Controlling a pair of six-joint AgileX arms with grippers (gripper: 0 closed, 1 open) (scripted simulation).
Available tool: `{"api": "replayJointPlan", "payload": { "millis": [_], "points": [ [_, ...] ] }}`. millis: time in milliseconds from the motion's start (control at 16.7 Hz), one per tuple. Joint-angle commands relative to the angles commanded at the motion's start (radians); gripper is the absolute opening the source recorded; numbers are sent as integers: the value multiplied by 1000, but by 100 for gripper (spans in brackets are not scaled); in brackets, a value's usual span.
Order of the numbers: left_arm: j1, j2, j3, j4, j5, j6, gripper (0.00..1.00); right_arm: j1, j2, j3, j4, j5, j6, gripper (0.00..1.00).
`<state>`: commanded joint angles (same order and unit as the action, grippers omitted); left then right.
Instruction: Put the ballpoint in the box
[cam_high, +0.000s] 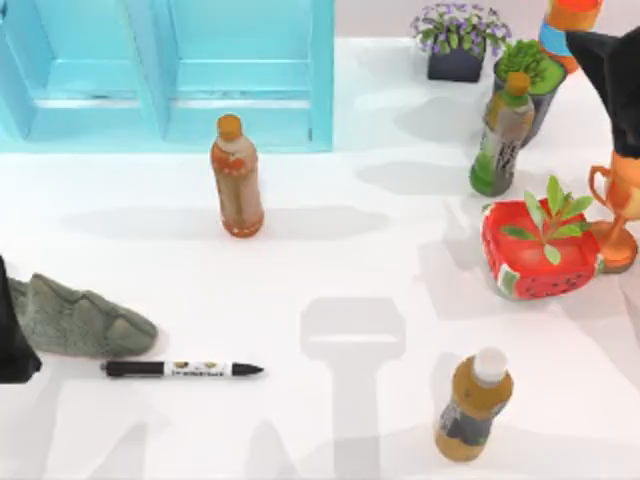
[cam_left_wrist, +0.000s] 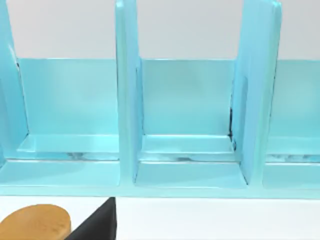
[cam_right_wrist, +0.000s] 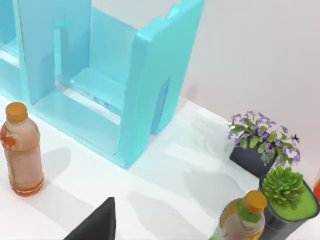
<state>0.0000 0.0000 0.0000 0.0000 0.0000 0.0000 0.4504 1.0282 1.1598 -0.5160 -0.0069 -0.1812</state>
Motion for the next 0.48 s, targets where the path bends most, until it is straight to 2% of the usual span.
{"api": "replayJointPlan", "payload": {
  "millis": [480],
  "points": [
    [0, 0, 0, 0, 0, 0, 100, 197, 474, 532, -202, -41, -112, 100]
  ]
}}
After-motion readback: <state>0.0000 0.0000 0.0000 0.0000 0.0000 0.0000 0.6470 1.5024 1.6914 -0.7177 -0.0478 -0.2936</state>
